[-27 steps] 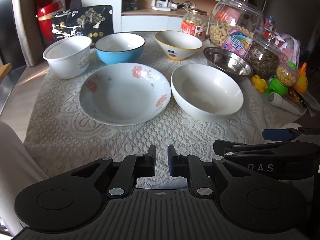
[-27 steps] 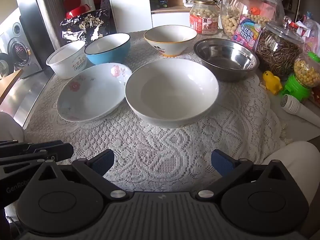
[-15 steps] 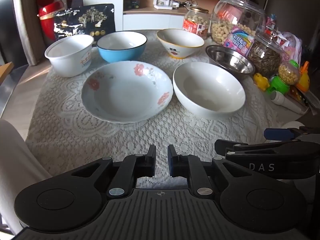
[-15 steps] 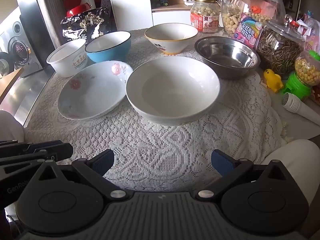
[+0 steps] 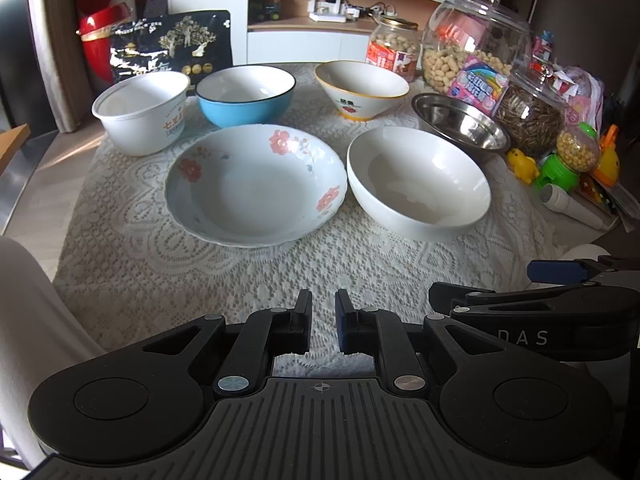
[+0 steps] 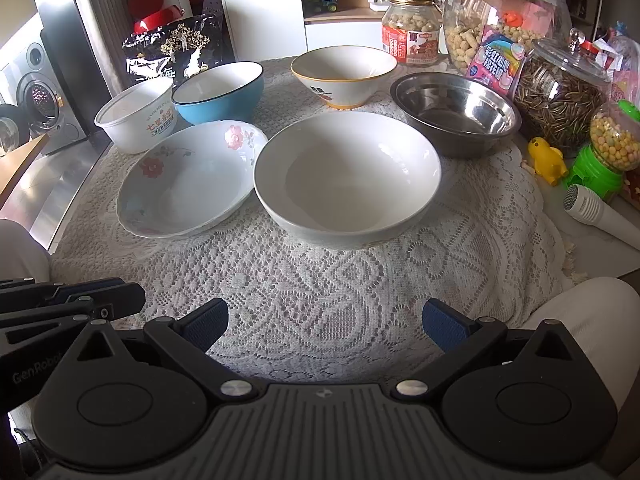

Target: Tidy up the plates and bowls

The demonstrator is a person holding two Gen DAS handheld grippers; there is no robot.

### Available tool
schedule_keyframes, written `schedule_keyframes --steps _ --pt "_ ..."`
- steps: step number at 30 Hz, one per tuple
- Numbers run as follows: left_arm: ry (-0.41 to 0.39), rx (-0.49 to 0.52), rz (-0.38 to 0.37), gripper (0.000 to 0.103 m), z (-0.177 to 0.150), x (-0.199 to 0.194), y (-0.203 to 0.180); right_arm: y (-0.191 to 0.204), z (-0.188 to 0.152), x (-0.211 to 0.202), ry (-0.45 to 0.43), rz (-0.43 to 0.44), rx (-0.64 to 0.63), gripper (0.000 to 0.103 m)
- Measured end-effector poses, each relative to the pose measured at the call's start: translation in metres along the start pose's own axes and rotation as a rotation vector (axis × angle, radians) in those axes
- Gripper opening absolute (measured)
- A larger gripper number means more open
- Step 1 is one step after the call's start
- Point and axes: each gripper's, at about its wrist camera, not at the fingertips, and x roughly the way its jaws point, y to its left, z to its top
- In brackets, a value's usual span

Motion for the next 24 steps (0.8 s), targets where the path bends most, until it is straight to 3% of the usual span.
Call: schedule_keyframes --steps 24 --pt "-0.016 0.003 -0.004 0.015 0.0004 -0.0049 -0.0014 0.0008 -0.0001 -0.0025 0.0 0.007 0.003 0.103"
